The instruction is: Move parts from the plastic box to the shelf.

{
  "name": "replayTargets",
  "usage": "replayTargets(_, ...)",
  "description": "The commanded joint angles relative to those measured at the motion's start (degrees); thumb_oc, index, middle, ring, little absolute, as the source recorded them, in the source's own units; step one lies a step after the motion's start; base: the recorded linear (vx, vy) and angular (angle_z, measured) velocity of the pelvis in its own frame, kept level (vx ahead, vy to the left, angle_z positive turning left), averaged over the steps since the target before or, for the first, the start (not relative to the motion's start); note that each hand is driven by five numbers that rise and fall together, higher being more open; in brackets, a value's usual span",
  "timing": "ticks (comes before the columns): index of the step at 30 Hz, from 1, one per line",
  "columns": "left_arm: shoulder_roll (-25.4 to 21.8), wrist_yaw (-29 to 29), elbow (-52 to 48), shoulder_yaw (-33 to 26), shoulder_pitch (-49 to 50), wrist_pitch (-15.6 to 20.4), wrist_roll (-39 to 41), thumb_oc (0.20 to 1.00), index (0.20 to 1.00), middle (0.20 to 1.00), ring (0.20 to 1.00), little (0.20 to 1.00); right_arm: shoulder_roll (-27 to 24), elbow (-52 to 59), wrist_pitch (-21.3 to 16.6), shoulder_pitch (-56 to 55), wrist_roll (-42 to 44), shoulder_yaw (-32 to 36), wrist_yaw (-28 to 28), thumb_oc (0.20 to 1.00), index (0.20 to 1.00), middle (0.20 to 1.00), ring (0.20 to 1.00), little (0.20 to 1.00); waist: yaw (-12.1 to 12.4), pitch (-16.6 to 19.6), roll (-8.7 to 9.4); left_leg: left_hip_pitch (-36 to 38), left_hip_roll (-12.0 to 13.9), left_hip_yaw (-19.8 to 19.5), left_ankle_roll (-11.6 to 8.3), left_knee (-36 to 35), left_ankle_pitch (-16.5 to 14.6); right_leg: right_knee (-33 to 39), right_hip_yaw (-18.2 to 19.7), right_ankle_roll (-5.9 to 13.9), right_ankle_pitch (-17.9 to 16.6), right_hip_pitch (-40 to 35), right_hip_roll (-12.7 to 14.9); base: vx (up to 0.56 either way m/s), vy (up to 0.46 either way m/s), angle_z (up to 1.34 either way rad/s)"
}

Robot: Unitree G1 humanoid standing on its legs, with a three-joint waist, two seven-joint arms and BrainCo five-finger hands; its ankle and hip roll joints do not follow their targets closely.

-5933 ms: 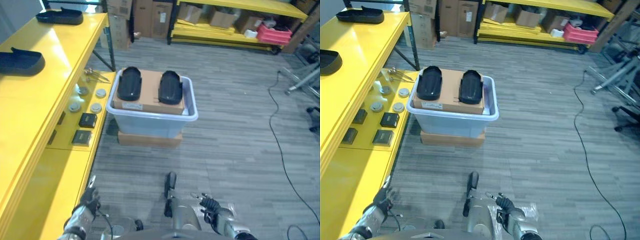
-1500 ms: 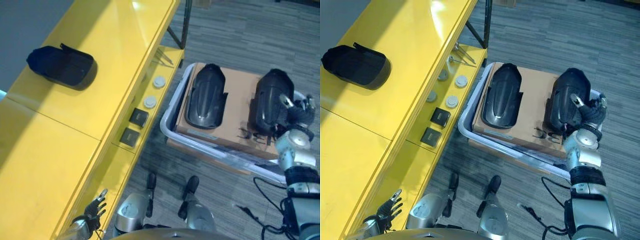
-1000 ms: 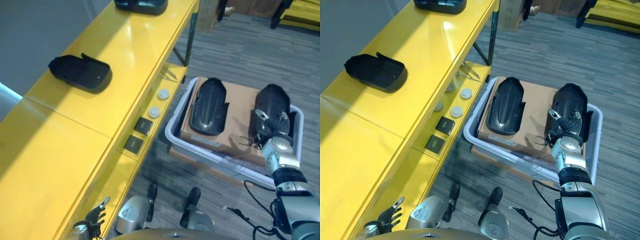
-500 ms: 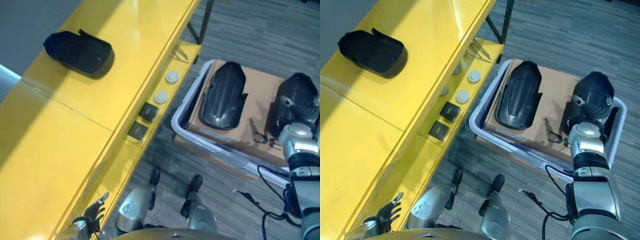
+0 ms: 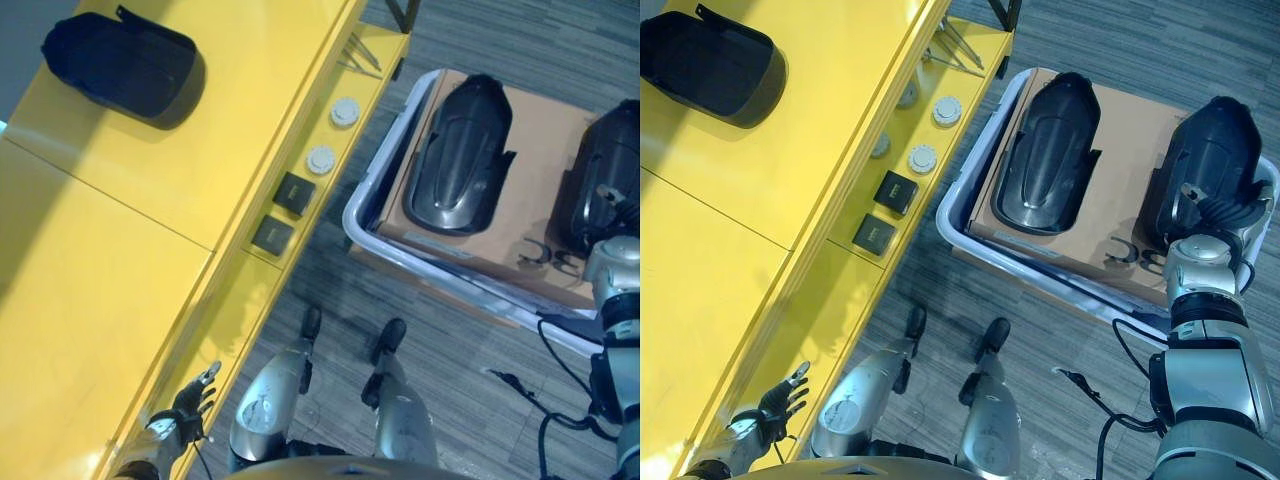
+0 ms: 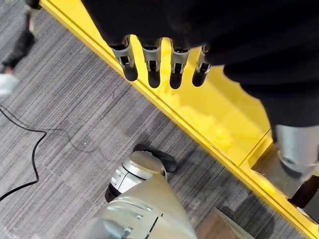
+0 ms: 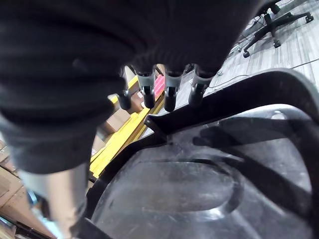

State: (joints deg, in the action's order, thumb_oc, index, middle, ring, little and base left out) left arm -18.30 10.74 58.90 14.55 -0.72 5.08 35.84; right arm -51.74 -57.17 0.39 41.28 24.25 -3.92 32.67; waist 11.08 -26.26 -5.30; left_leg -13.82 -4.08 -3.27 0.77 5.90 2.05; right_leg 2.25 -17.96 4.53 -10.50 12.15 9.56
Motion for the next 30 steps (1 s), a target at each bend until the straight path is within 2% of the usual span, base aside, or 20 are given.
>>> replayTargets(1,-5.6,0.5,0.4,1.9,0.0,0.5,0.6,1.000,1.000,1.000,1.000,1.000,-6.3,1.8,-2.0,1.6,-2.0,-5.6,0.9,1.000,1.000,1.000,1.000,1.000,0.4,4.2,-0.19,-3.8,1.4,-1.3,-1.72,0.5,0.0,-7.1,2.6,3.41,7.6,0.8,0.1,0.00,0.000,0.00)
replayTargets(8,-5.8,0.5,0.0,1.8,-0.7,0.4,0.9,1.000,1.000,1.000,1.000,1.000,-6.4,1.8,-2.4,1.3,-0.6,-5.4,1.4,1.000,1.000,1.000,1.000,1.000,-0.1,3.9,-0.29,-4.4,1.6,-0.8,-1.82,0.7,-0.1,-6.9,3.0,3.28,7.4,1.6,-0.1,0.00,-0.005,0.00)
replayTargets(18,-6.5,0.9,-0.8,2.4,-1.7,-0.2,1.3,1.000,1.000,1.000,1.000,1.000,-5.9,-1.3,-1.8,1.1,1.8,-5.4,-1.5,1.000,1.000,1.000,1.000,1.000,-0.3,2.9,-0.99,-5.1,1.6,-0.4,-1.98,1.1,-0.2,-7.2,3.4,3.30,7.3,2.7,0.1,-0.01,-0.025,-0.05)
replayTargets(30,-6.4,1.5,-1.5,3.4,-2.7,-0.5,2.8,1.000,1.000,1.000,1.000,1.000,-4.3,-3.1,-2.1,3.7,7.4,-5.5,-4.4,1.000,1.000,1.000,1.000,1.000,-0.7,1.4,-2.93,-7.5,1.2,0.1,-2.00,2.3,0.0,-9.2,4.1,3.14,7.6,6.0,0.7,0.00,0.001,0.00)
